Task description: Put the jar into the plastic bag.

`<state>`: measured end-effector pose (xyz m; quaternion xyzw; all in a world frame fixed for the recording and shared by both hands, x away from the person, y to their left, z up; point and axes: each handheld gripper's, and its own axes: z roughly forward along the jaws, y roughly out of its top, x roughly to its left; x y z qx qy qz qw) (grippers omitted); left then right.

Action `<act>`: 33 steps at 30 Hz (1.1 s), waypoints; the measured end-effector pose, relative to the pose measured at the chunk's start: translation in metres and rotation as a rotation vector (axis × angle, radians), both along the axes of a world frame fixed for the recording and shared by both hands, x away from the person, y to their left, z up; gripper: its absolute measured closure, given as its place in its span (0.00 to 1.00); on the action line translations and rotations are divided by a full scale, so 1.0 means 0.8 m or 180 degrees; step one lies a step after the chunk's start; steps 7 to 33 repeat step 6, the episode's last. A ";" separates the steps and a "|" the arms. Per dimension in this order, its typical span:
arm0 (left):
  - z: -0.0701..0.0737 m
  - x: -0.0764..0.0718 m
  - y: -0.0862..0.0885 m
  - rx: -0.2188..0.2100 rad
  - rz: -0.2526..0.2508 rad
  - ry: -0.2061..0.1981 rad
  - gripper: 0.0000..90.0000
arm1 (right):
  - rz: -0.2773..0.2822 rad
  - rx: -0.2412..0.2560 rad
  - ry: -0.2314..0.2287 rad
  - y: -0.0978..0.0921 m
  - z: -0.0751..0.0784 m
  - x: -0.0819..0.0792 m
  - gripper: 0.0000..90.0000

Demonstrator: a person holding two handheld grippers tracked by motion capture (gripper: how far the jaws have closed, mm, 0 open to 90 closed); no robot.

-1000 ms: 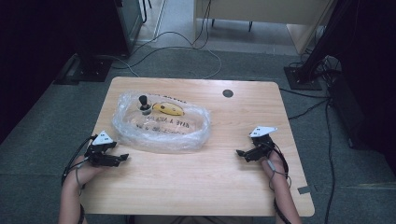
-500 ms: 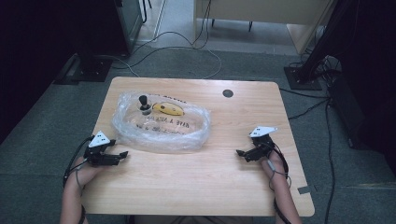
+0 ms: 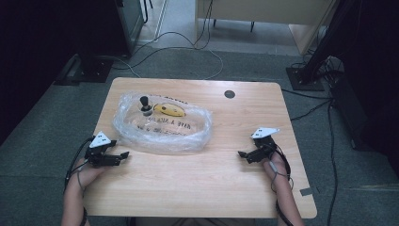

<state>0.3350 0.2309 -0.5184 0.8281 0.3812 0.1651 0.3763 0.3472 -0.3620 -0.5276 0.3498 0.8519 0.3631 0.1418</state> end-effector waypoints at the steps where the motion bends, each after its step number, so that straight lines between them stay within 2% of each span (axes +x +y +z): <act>1: 0.000 0.000 0.000 0.0014 0.0001 -0.0004 0.24 | 0.0001 -0.0001 -0.0001 0.000 0.000 0.000 0.00; 6: 0.000 -0.001 -0.002 0.0057 0.0016 -0.0023 0.24 | 0.0002 -0.0001 -0.0002 0.000 0.000 0.000 0.00; 33: 0.000 -0.001 -0.002 0.0057 0.0016 -0.0023 0.24 | 0.0002 -0.0001 -0.0002 0.000 0.000 0.000 0.00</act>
